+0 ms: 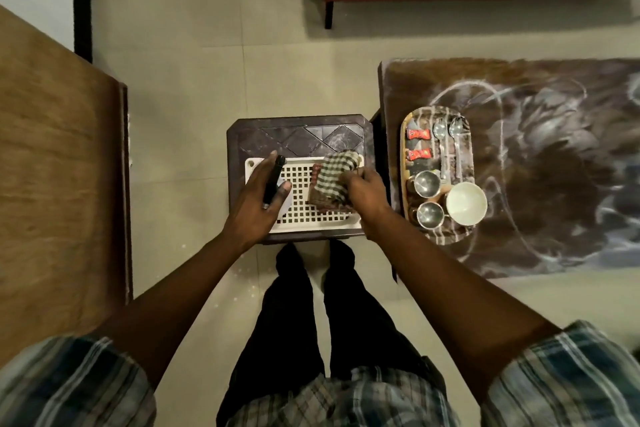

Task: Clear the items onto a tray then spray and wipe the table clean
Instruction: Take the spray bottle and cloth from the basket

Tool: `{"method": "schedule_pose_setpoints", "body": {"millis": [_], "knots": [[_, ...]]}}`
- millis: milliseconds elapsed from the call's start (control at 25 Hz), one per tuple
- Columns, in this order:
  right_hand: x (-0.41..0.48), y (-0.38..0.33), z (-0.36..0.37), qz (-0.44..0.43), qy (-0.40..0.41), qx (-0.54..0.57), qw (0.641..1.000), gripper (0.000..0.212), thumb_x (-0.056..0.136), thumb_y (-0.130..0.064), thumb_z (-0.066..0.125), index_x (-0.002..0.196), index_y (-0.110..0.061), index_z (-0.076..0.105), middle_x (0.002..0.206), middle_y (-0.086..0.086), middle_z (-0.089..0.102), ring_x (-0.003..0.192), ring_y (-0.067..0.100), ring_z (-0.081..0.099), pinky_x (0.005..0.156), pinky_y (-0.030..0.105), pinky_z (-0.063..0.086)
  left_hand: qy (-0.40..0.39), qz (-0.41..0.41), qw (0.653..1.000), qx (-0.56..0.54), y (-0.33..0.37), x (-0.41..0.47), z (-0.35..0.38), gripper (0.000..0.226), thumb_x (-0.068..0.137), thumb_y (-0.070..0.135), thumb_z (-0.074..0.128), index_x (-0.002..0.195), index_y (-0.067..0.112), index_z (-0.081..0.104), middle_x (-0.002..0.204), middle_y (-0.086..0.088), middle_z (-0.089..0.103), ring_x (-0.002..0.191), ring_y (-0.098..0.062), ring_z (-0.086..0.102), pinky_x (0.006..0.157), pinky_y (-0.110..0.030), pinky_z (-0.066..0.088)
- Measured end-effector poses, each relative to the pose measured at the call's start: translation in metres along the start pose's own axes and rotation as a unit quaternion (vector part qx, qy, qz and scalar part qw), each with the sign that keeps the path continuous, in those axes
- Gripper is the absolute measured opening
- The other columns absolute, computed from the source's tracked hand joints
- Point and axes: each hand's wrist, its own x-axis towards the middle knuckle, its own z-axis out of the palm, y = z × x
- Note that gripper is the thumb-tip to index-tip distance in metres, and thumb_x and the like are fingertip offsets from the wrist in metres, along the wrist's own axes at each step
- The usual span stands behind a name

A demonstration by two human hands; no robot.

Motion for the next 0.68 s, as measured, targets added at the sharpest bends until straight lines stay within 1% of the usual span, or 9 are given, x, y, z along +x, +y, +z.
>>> {"method": "schedule_pose_setpoints", "body": {"millis": [80, 160, 240, 280, 360, 440, 480, 560, 680], "knots": [[-0.024, -0.017, -0.010, -0.005, -0.017, 0.101, 0.995, 0.011, 0.098, -0.009, 0.062, 0.098, -0.013, 0.052, 0.100, 0.018, 0.064, 0.092, 0.031, 0.064, 0.084, 0.051, 0.058, 0.017, 0.020, 1.000, 0.002, 0.023, -0.007, -0.006, 0.062, 0.110, 0.047, 0.053, 0.167, 0.040, 0.029, 0.162, 0.007, 0.054, 0.137, -0.015, 0.059, 0.114, -0.042, 0.051], [-0.051, -0.029, -0.032, -0.008, -0.026, 0.227, 0.974, 0.009, 0.097, -0.001, 0.058, 0.103, -0.007, 0.055, 0.103, 0.023, 0.064, 0.097, 0.035, 0.062, 0.085, 0.051, 0.054, 0.029, 0.048, 0.998, -0.004, 0.057, -0.014, -0.013, 0.052, 0.110, 0.050, 0.050, 0.159, 0.053, 0.034, 0.147, 0.025, 0.059, 0.122, 0.003, 0.060, 0.105, -0.030, 0.051], [-0.079, -0.034, -0.064, 0.005, -0.065, 0.348, 0.935, 0.023, 0.096, 0.005, 0.048, 0.115, 0.004, 0.062, 0.113, 0.028, 0.070, 0.101, 0.040, 0.068, 0.086, 0.050, 0.060, 0.047, 0.096, 0.994, -0.020, 0.099, -0.019, -0.018, 0.033, 0.111, 0.051, 0.049, 0.140, 0.066, 0.045, 0.128, 0.046, 0.059, 0.110, 0.025, 0.057, 0.093, -0.010, 0.047], [-0.093, -0.033, -0.084, 0.010, -0.085, 0.394, 0.915, 0.033, 0.094, 0.006, 0.045, 0.121, 0.007, 0.065, 0.120, 0.028, 0.071, 0.100, 0.041, 0.071, 0.082, 0.049, 0.063, 0.067, 0.121, 0.990, -0.032, 0.120, -0.021, -0.018, 0.023, 0.111, 0.050, 0.049, 0.131, 0.060, 0.053, 0.120, 0.039, 0.064, 0.105, 0.027, 0.057, 0.086, -0.004, 0.045], [-0.114, -0.024, -0.126, 0.012, -0.090, 0.453, 0.887, 0.041, 0.089, 0.006, 0.047, 0.125, 0.006, 0.068, 0.127, 0.027, 0.072, 0.100, 0.041, 0.073, 0.083, 0.052, 0.065, 0.100, 0.179, 0.978, -0.049, 0.160, -0.023, -0.008, 0.024, 0.111, 0.051, 0.048, 0.114, 0.032, 0.062, 0.100, 0.010, 0.073, 0.091, 0.020, 0.062, 0.079, -0.005, 0.046], [-0.129, -0.012, -0.174, 0.002, -0.080, 0.488, 0.869, 0.048, 0.088, 0.002, 0.060, 0.135, 0.007, 0.065, 0.137, 0.027, 0.067, 0.111, 0.041, 0.070, 0.100, 0.058, 0.058, 0.082, 0.201, 0.974, -0.068, 0.198, -0.027, 0.019, 0.024, 0.111, 0.049, 0.051, 0.104, 0.027, 0.057, 0.087, -0.004, 0.071, 0.085, 0.012, 0.069, 0.081, -0.012, 0.055], [-0.135, -0.007, -0.201, -0.009, -0.080, 0.497, 0.864, 0.052, 0.088, -0.002, 0.065, 0.139, 0.006, 0.063, 0.141, 0.028, 0.066, 0.116, 0.041, 0.069, 0.106, 0.059, 0.055, 0.043, 0.202, 0.974, -0.091, 0.218, -0.031, 0.039, 0.019, 0.111, 0.046, 0.054, 0.102, 0.029, 0.055, 0.085, -0.003, 0.069, 0.085, 0.000, 0.075, 0.084, -0.028, 0.062], [-0.142, 0.004, -0.256, -0.032, -0.065, 0.515, 0.854, 0.054, 0.089, -0.005, 0.071, 0.142, 0.003, 0.063, 0.139, 0.027, 0.068, 0.118, 0.038, 0.073, 0.100, 0.052, 0.061, -0.012, 0.203, 0.975, -0.094, 0.251, -0.038, 0.084, 0.017, 0.109, 0.045, 0.059, 0.102, 0.030, 0.055, 0.084, 0.004, 0.065, 0.082, -0.026, 0.075, 0.079, -0.055, 0.063], [-0.145, 0.027, -0.348, -0.074, -0.028, 0.532, 0.843, 0.056, 0.088, -0.004, 0.074, 0.143, 0.000, 0.063, 0.137, 0.026, 0.069, 0.113, 0.035, 0.076, 0.086, 0.044, 0.066, -0.018, 0.208, 0.974, -0.088, 0.304, -0.053, 0.163, 0.015, 0.104, 0.056, 0.061, 0.109, 0.042, 0.059, 0.091, 0.015, 0.070, 0.081, -0.008, 0.072, 0.076, -0.044, 0.063]]}}
